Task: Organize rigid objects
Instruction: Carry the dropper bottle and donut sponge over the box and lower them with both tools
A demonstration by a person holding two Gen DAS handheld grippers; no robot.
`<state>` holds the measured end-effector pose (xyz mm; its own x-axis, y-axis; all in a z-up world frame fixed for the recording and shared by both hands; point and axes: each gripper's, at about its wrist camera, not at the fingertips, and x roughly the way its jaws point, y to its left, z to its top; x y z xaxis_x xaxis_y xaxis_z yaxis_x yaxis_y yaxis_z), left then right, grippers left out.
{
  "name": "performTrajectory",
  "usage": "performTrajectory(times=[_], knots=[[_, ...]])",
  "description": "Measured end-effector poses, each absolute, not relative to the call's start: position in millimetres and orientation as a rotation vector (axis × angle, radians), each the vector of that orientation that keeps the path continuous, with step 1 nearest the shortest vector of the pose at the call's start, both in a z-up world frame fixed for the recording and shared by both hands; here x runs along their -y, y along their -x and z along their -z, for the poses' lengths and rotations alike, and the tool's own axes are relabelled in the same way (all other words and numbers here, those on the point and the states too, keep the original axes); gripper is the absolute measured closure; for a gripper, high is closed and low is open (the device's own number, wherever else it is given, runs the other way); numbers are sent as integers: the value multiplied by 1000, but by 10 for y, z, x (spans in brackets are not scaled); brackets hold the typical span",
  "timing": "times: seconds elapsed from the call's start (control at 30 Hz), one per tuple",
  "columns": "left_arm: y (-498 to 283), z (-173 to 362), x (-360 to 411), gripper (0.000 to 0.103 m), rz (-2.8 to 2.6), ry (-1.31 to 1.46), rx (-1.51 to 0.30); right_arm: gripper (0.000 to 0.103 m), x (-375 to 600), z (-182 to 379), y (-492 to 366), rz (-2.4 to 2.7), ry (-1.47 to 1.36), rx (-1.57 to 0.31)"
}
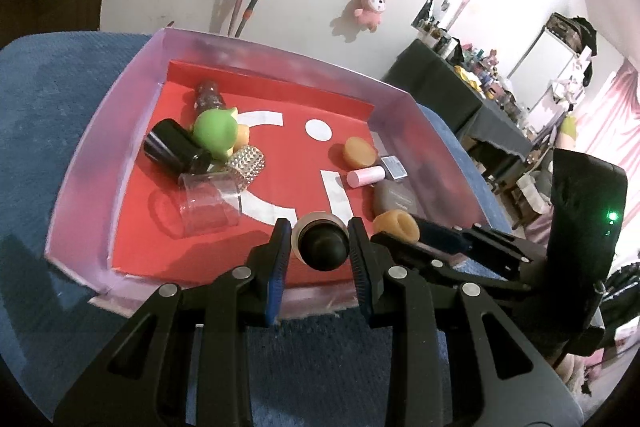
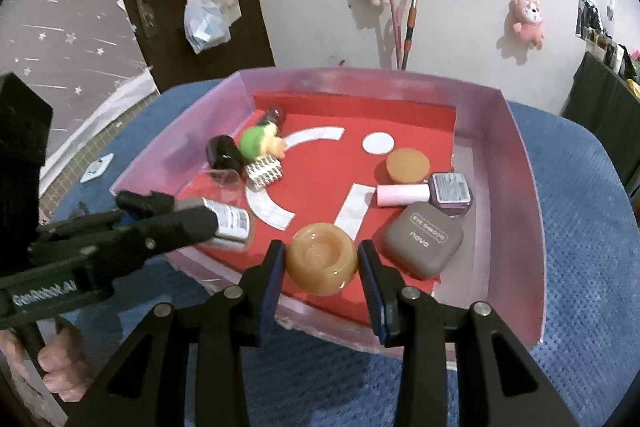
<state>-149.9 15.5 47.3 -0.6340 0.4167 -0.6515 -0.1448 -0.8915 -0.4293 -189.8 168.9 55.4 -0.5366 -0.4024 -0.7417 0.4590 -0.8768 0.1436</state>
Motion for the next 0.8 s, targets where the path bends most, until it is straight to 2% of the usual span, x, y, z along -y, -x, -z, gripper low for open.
performTrajectory(times=[0.4,0.63,0.8], knots=[[1615,-273,-110,76,-2532,1184,465,63,-1653,-412,2016,2386,-1177,-113],[1578,-234,-74,76,-2551,1250,334,63,-1639,-353,2052,2386,-1195,-131],[1658,-247,-59,76,-2559,1278,304,63,-1638,-286,2071,2385,-1212,-136]])
